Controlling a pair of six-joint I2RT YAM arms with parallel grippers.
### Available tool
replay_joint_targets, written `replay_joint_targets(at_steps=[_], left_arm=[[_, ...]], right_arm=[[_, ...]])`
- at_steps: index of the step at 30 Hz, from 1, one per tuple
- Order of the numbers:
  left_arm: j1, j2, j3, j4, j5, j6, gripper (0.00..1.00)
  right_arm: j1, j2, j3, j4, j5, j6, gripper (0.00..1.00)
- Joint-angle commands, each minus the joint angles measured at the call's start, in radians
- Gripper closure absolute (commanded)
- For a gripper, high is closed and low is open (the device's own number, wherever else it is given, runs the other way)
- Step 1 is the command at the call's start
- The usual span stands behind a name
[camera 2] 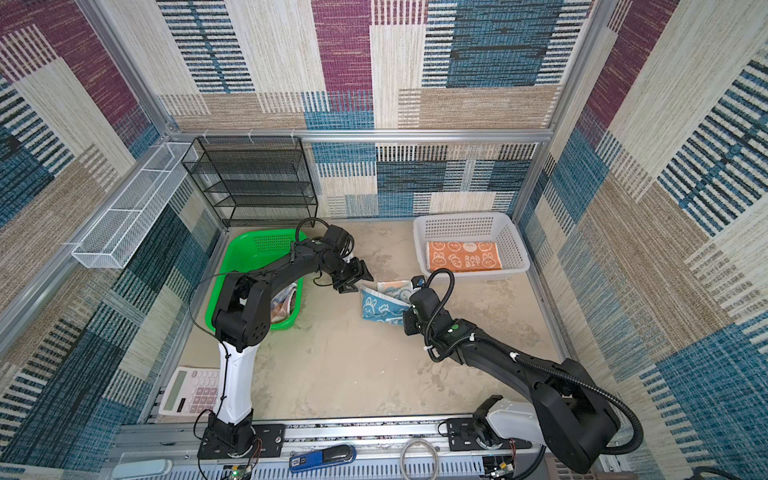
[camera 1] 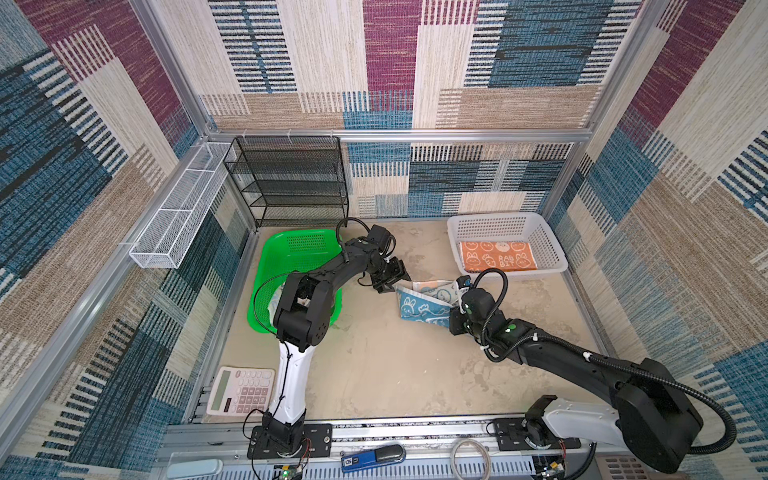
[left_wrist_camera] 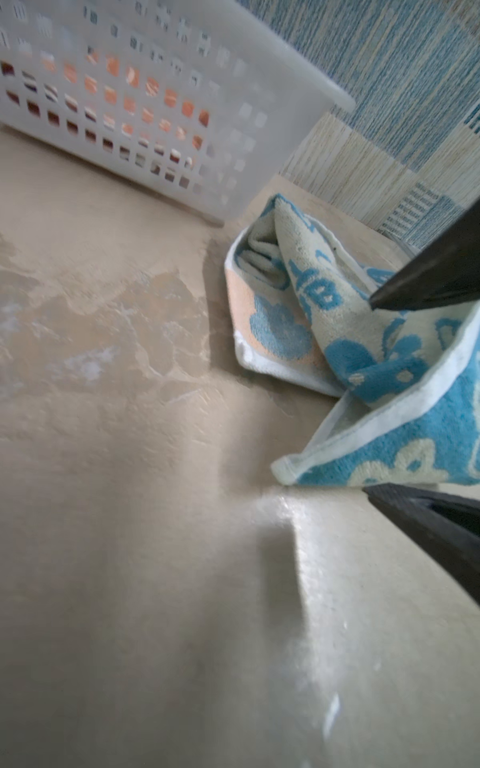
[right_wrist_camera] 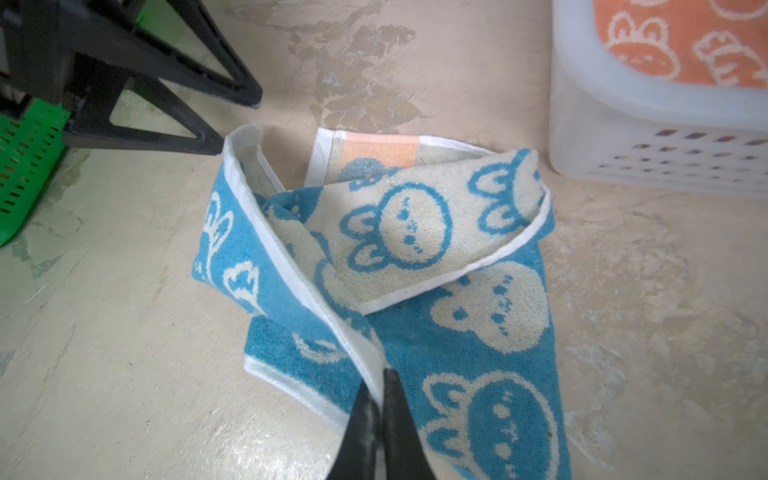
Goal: Fold and stack the towels
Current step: 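Pull the blue towel's edge away from the left gripper with the right gripper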
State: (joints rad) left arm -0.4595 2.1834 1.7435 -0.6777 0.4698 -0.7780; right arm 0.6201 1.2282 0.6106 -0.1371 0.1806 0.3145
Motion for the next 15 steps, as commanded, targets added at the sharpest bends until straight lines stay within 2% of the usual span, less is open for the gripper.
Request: replay_joint_targets(at_steps=[1, 10, 15], left_arm=[[0.005, 0.015, 0.009, -0.066, -0.031, 0.057, 0.34], [0.007, 0.071, 0.036, -0.081, -0.028, 0.059, 0.44], [0.007, 0.081, 0.044, -0.082, -0.026, 0.063, 0.61]], right_arm=[[-0.002, -0.007, -0.002, 0.025, 0.024, 0.008, 1.0], [-0.005, -0.021, -0.014, 0.038, 0.025, 0.009, 1.0], [-0.006, -0.022, -0.012, 0.037, 0.029, 0.005, 1.0]])
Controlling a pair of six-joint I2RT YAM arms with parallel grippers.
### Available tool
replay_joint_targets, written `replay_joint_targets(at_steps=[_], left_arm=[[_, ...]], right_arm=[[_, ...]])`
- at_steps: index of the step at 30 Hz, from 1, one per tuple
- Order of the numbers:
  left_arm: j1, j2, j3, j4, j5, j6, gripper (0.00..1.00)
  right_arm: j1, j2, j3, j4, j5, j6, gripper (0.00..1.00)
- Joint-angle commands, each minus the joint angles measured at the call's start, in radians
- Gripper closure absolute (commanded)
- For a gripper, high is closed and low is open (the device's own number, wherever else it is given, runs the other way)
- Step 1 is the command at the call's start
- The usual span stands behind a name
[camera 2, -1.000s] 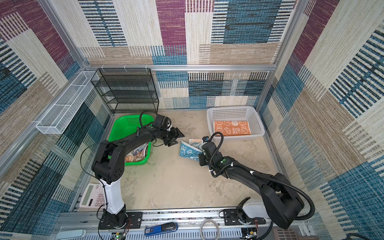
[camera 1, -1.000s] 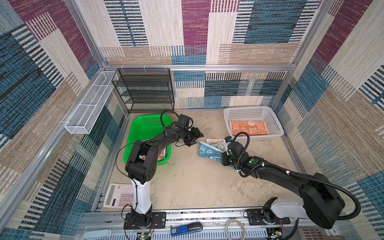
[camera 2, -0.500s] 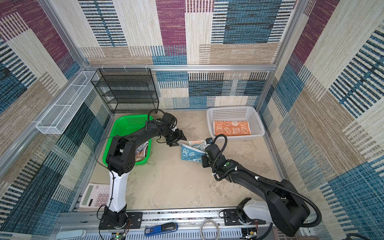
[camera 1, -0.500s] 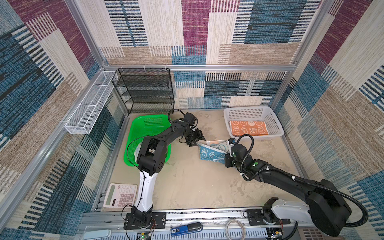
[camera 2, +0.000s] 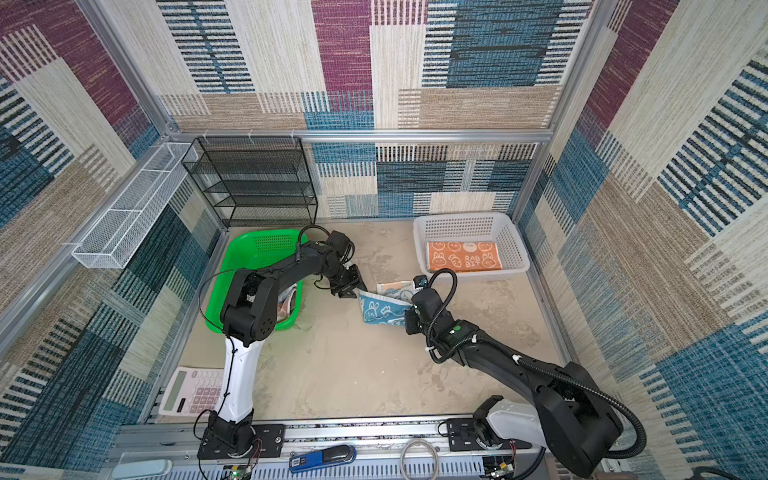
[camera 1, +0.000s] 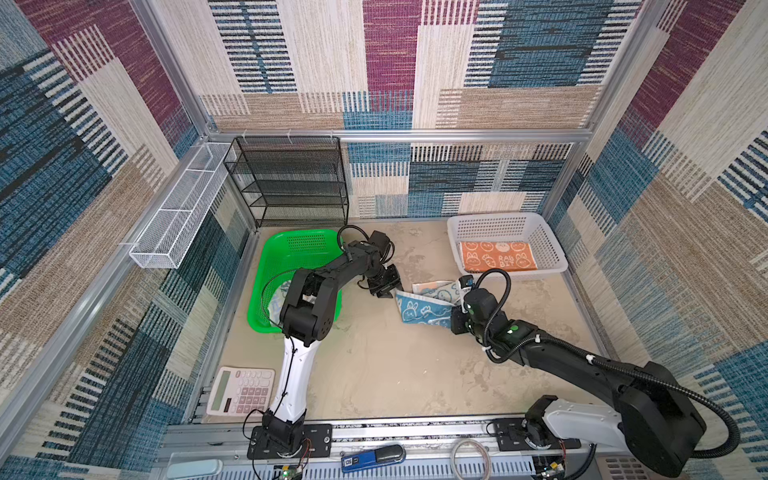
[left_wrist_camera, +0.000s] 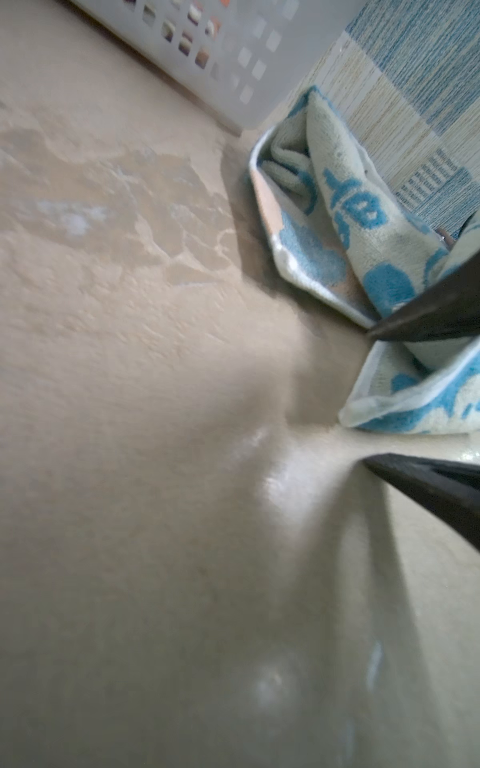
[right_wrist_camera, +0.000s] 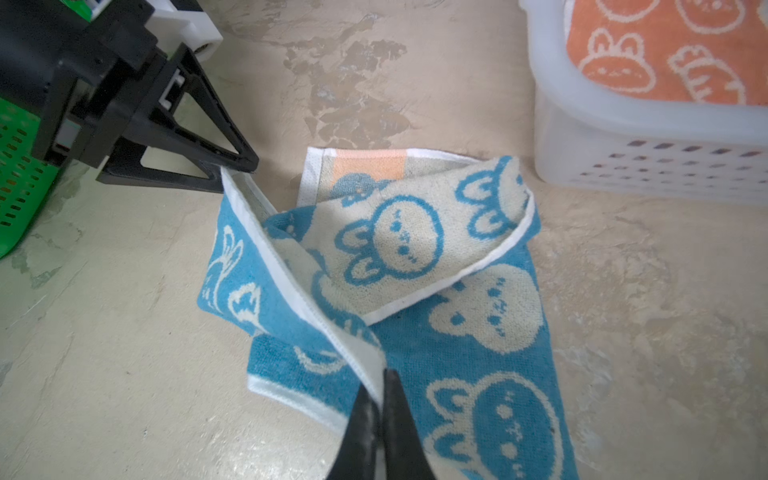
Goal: Fold and stack the towels
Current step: 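Pull the blue towel's edge away from the left gripper with the right gripper, then lift the blue towel high with both grippers holding two corners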
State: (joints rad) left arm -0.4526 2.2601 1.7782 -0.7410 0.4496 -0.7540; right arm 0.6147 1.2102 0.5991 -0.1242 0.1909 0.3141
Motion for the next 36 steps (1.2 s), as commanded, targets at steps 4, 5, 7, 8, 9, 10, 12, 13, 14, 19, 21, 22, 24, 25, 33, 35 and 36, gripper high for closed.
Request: replay_joint_targets(at_steps=[4, 5, 7, 8, 9, 10, 12, 13, 14, 19, 21, 22, 24, 25, 33, 35, 36], left_arm=[[0.0, 0.006, -0.001, -0.018, -0.018, 0.051, 0.71], [0.0, 0.006, -0.002, -0.018, -0.023, 0.055, 0.73], [0.0, 0.009, -0.007, -0.02, -0.036, 0.063, 0.78], [0.0, 0.012, -0.006, -0.026, -0.046, 0.067, 0.81], [0.0, 0.015, -0.003, -0.03, -0.051, 0.07, 0.85], [0.002, 0.019, -0.001, -0.034, -0.056, 0.075, 0.89], [0.002, 0.025, 0.007, -0.039, -0.064, 0.08, 0.98], [0.002, 0.027, 0.015, -0.046, -0.071, 0.086, 1.0], [0.002, 0.026, 0.028, -0.059, -0.08, 0.093, 1.0], [0.021, -0.036, 0.138, -0.169, -0.153, 0.142, 1.0], [0.038, -0.088, 0.2, -0.215, -0.199, 0.157, 1.0], [0.05, -0.113, 0.233, -0.238, -0.22, 0.166, 1.0], [0.068, -0.154, 0.327, -0.291, -0.273, 0.18, 1.0], [0.074, -0.169, 0.385, -0.322, -0.302, 0.192, 1.0], [0.099, -0.186, 0.902, -0.565, -0.453, 0.258, 1.0], [0.101, -0.23, 0.914, -0.565, -0.455, 0.257, 1.0], [0.101, -0.256, 0.909, -0.564, -0.457, 0.258, 1.0]], right_arm=[[-0.001, -0.006, -0.001, 0.028, 0.02, 0.005, 1.0], [-0.001, -0.005, 0.001, 0.028, 0.021, 0.006, 1.0], [-0.003, -0.009, 0.002, 0.028, 0.021, 0.005, 1.0], [-0.003, -0.009, 0.002, 0.028, 0.02, 0.005, 1.0], [-0.003, -0.009, 0.004, 0.028, 0.02, 0.006, 1.0], [-0.003, -0.013, 0.006, 0.026, 0.022, 0.006, 1.0], [-0.003, -0.019, 0.01, 0.024, 0.022, 0.005, 1.0], [-0.004, -0.023, 0.016, 0.022, 0.021, 0.006, 1.0], [-0.004, -0.027, 0.025, 0.018, 0.019, 0.006, 1.0], [-0.015, -0.036, 0.146, -0.018, 0.012, -0.004, 1.0], [-0.019, -0.024, 0.227, -0.038, 0.011, -0.023, 1.0], [-0.02, -0.012, 0.275, -0.052, 0.018, -0.034, 1.0], [-0.021, 0.01, 0.367, -0.077, 0.031, -0.059, 1.0], [-0.025, 0.022, 0.417, -0.089, 0.034, -0.076, 1.0], [-0.045, 0.092, 0.777, -0.197, 0.066, -0.193, 1.0], [-0.046, 0.088, 0.83, -0.222, 0.065, -0.215, 1.0], [-0.046, 0.084, 0.853, -0.236, 0.062, -0.228, 1.0]])
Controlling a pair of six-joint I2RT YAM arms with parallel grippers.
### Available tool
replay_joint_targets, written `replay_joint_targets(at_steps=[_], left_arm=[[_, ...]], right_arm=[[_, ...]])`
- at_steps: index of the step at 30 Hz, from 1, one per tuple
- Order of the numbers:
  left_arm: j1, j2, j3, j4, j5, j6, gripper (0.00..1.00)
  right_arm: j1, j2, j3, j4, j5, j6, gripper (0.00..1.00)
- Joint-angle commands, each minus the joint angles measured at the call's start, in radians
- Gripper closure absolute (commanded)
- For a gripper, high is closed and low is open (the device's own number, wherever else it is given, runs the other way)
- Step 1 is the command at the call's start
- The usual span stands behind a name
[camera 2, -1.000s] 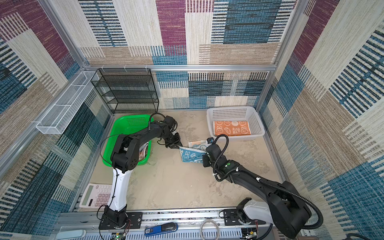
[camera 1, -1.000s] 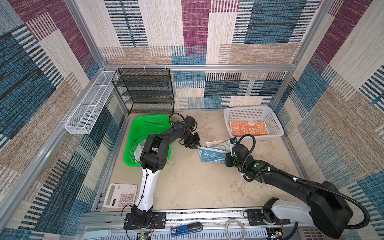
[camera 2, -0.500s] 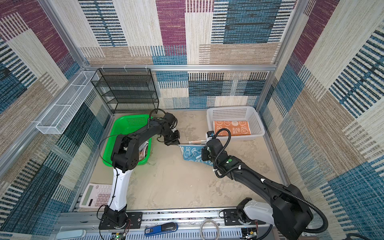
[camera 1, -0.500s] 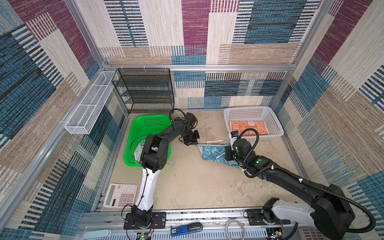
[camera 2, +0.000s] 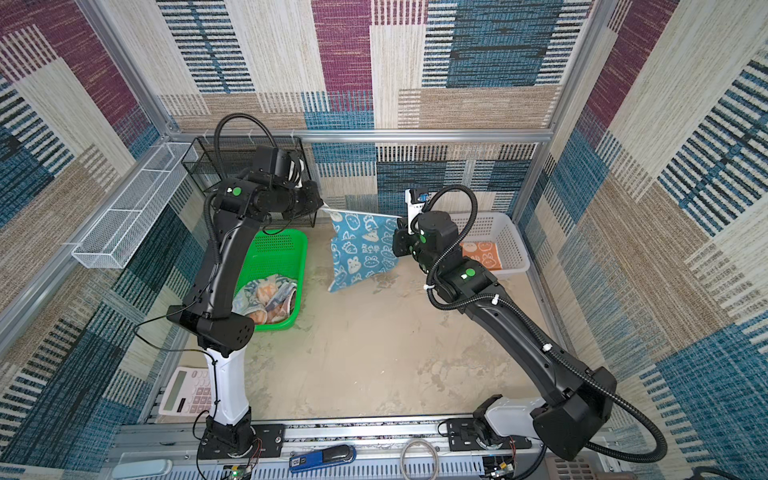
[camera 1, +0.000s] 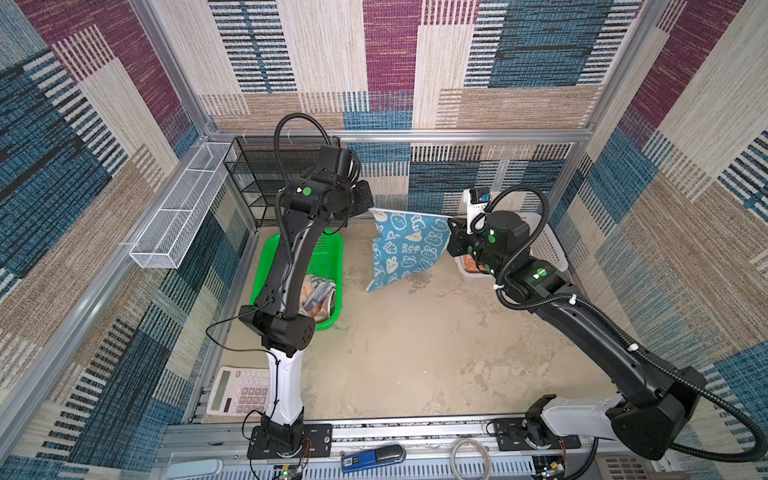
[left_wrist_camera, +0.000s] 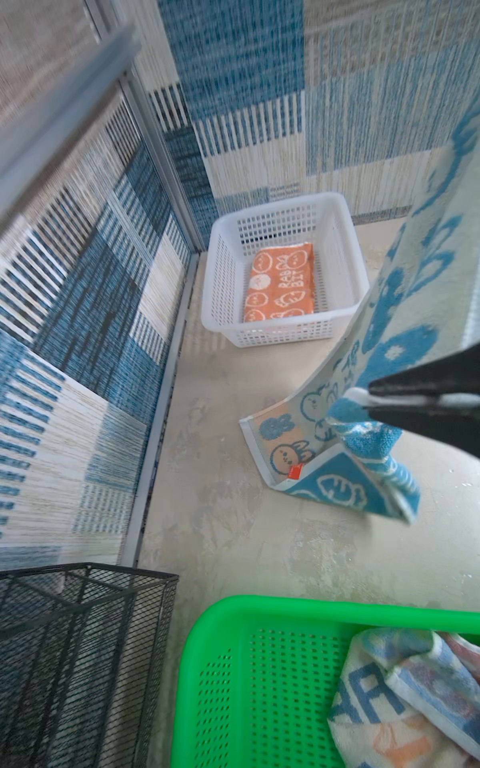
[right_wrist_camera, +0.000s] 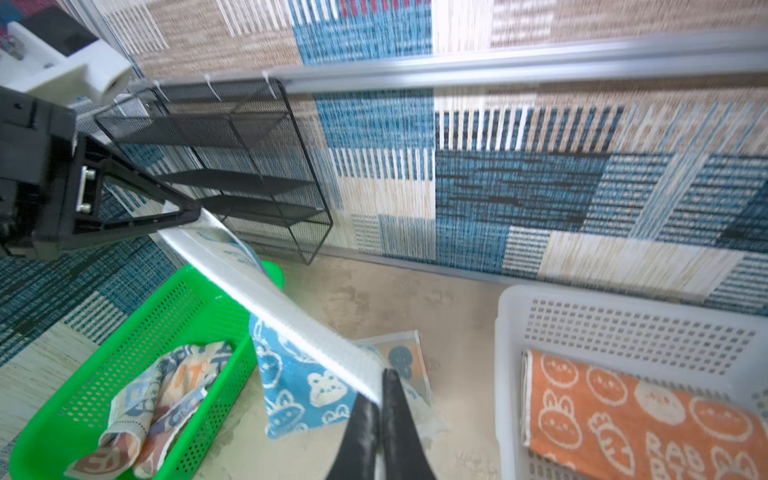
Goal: Fold and stack the towels
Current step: 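Lift the blue towel high with both grippers holding two corners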
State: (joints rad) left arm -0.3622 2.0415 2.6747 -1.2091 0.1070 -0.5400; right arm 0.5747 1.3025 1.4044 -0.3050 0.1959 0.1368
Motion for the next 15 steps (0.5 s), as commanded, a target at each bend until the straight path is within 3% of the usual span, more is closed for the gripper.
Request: replay_joint_targets(at_steps=[1, 6, 15], left_arm=[[0.011, -0.069, -0.004, -0.096, -0.117, 0.04, 1.0], [-0.008, -0.231, -0.111, -0.096, -0.152, 0.036, 1.0], [-0.156, -0.519, -0.328, -0.096, -0.248, -0.013, 1.0]], right_arm=[[-0.007, -0.015, 0.065, -0.07, 0.057, -0.06, 1.0], [-0.006, -0.12, 0.044, -0.091, 0.03, -0.071, 1.0], [-0.006, -0.362, -0.076, -0.085, -0.197, -0.082, 1.0]])
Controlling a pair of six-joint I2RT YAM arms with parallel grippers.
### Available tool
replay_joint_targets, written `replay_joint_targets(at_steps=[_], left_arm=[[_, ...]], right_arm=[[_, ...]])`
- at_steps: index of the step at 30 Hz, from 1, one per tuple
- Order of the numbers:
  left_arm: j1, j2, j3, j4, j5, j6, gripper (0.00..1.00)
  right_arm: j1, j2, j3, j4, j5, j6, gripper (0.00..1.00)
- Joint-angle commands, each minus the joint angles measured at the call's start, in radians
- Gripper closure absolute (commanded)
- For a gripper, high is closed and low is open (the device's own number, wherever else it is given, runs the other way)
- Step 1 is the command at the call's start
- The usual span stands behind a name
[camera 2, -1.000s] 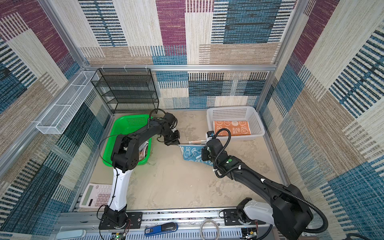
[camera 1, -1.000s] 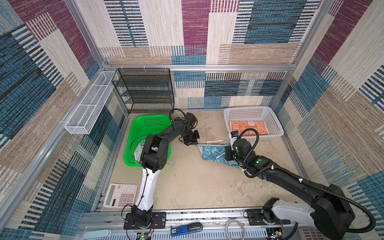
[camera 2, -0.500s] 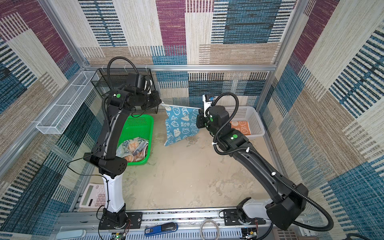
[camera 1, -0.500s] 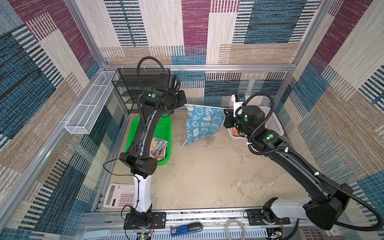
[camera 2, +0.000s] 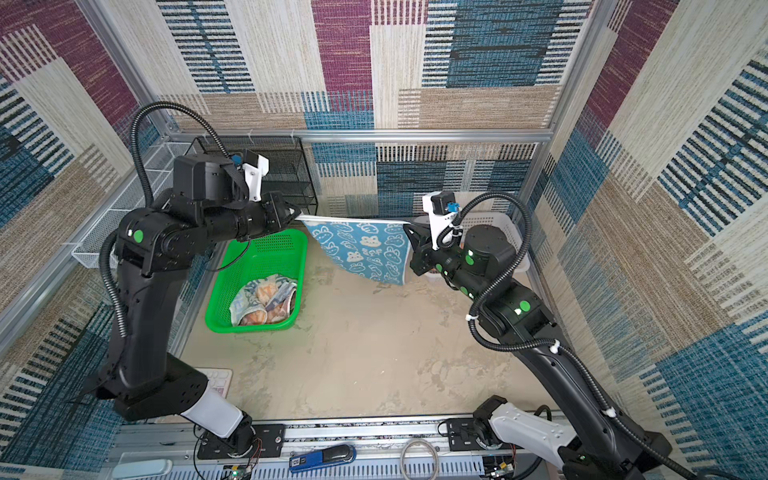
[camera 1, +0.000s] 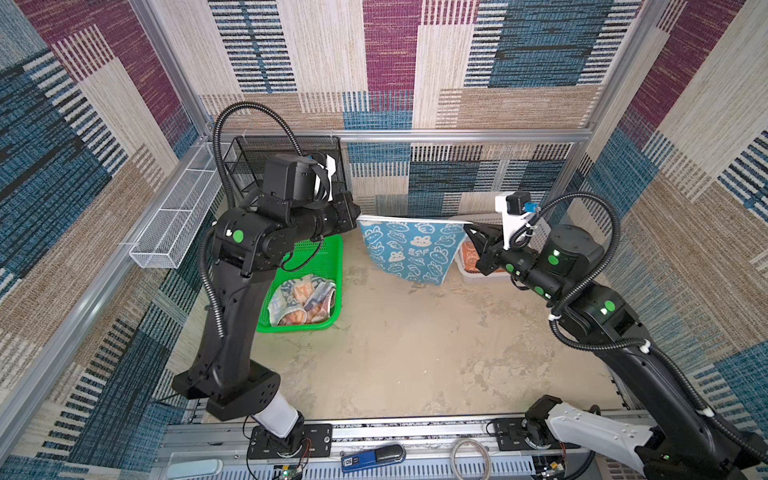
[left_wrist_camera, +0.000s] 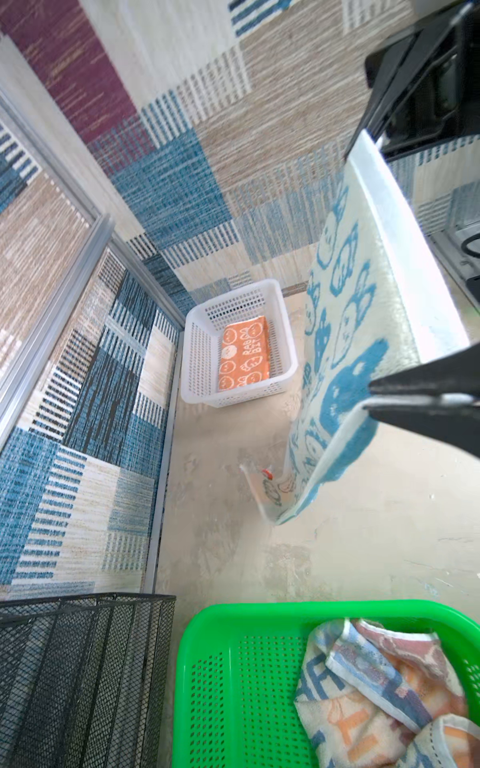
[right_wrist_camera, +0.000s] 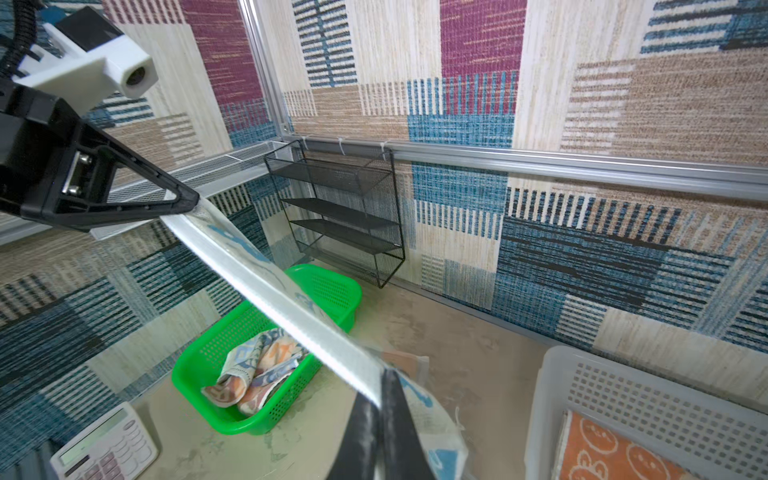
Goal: Fold and stack the towels
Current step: 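Lift the blue towel high with both grippers holding two corners, then lower the hanging towel onto the table, laying it flat toward the robot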
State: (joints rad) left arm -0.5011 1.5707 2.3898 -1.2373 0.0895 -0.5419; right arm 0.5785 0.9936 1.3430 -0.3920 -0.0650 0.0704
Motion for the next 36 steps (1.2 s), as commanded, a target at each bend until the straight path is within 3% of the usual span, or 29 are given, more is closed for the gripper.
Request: replay_joint_targets(at_steps=[1, 5, 8, 11, 14, 17, 20, 28, 36], left_arm=[[-0.029, -0.071, -0.064, -0.07, -0.229, -0.022, 1.0], [-0.039, -0.109, -0.092, -0.07, -0.203, -0.055, 1.0], [-0.036, -0.075, -0.02, -0.071, -0.215, -0.046, 1.0], [-0.016, 0.029, 0.12, -0.078, -0.224, -0.02, 1.0], [0.072, 0.177, 0.233, -0.076, -0.127, -0.025, 1.0], [0.133, 0.333, 0.341, -0.072, -0.079, -0.029, 1.0], [0.169, 0.443, 0.33, 0.008, -0.066, -0.024, 1.0], [0.238, 0.76, 0.329, 0.129, -0.016, 0.004, 1.0], [0.248, 0.875, 0.273, 0.227, -0.026, 0.055, 1.0]], right_arm=[[-0.009, -0.073, -0.017, 0.001, 0.044, -0.023, 1.0], [-0.009, -0.104, 0.001, -0.019, 0.049, -0.05, 1.0], [-0.009, -0.065, 0.057, -0.038, 0.111, -0.055, 1.0], [-0.009, 0.036, 0.158, -0.073, 0.171, -0.067, 1.0], [-0.038, 0.168, 0.249, -0.093, 0.24, -0.075, 1.0], [-0.198, 0.326, 0.371, -0.124, 0.096, -0.004, 1.0], [-0.314, 0.518, 0.453, -0.142, -0.018, 0.038, 1.0], [-0.341, 0.952, 0.596, -0.164, -0.093, 0.022, 1.0], [-0.361, 1.071, 0.583, -0.132, -0.104, 0.008, 1.0]])
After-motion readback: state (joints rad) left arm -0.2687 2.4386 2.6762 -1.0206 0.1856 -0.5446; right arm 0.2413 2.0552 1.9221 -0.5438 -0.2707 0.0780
